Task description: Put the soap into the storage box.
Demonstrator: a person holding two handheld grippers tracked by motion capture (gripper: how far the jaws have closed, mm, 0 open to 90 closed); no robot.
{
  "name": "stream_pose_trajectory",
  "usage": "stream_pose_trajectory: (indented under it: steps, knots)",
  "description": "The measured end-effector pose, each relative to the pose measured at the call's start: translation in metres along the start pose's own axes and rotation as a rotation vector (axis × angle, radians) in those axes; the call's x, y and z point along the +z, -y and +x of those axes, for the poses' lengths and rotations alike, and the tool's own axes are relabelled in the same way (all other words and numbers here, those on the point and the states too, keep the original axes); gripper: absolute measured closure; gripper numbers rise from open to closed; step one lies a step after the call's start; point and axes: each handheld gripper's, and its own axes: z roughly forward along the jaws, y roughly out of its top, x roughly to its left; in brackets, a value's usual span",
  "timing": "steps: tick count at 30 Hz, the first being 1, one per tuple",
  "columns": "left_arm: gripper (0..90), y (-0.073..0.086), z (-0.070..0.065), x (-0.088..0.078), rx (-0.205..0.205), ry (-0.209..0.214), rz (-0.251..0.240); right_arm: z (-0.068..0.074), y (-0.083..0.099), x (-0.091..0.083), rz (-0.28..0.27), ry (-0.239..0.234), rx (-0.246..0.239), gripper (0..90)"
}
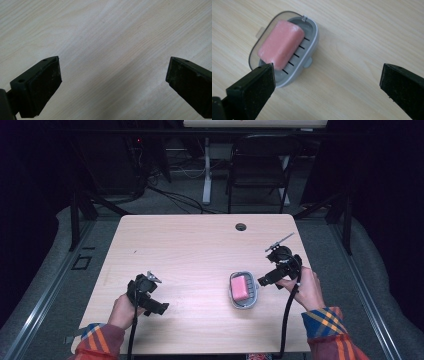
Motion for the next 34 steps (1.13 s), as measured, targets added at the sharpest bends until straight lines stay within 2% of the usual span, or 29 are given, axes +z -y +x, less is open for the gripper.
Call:
stream_pose_trajectory:
  steps: [1,7,9,11,14,15,16,21,22,25,27,28,31,34]
  knots:
    - [0.1,0.000,0.000,0.000,0.001,0.002,0.000,-0.001,0.003,0.000,0.009,0.010,-0.013,0.0]
    - [0.1,0.000,0.000,0.000,-0.001,0.000,0.000,-0.007,0.023,-0.002,0.002,0.028,-0.008,0.0]
    - [0.1,0.000,0.000,0.000,-0.001,0.001,0.001,-0.011,0.035,-0.004,-0.014,0.039,-0.003,0.0]
    - [0.1,0.000,0.000,0.000,-0.001,0.002,0.001,-0.012,0.040,-0.003,-0.020,0.038,0.002,0.0]
    - [0.1,0.000,0.000,0.000,-0.001,0.002,0.002,-0.015,0.054,-0.001,-0.008,0.058,0.004,0.3]
    - [0.1,0.000,0.000,0.000,-0.002,0.001,0.001,-0.018,0.064,0.002,-0.012,0.061,0.007,0.7]
    - [0.1,0.000,0.000,0.000,-0.002,0.001,0.001,-0.018,0.064,0.002,-0.012,0.061,0.007,0.7]
    - [0.1,-0.001,0.000,0.000,0.001,0.003,0.003,-0.027,0.088,0.005,-0.026,0.065,0.040,1.8]
    - [0.1,-0.001,0.000,0.000,-0.001,0.001,0.005,-0.029,0.099,0.007,-0.028,0.061,0.059,1.9]
    - [0.1,-0.001,0.000,0.003,-0.001,-0.003,0.011,-0.029,0.105,0.007,-0.011,0.069,0.052,2.2]
    - [0.1,-0.002,-0.002,0.003,0.001,-0.004,0.015,-0.031,0.111,0.008,0.002,0.051,0.063,2.3]
    - [0.1,-0.002,-0.004,0.002,0.006,-0.006,0.012,-0.032,0.113,0.008,0.008,0.064,0.059,2.3]
    - [0.1,-0.002,-0.005,0.001,0.015,-0.006,0.006,-0.030,0.116,0.006,-0.005,0.065,0.075,2.7]
    - [0.1,-0.003,-0.002,0.004,0.009,-0.001,0.010,-0.028,0.115,0.012,0.018,0.066,0.046,2.7]
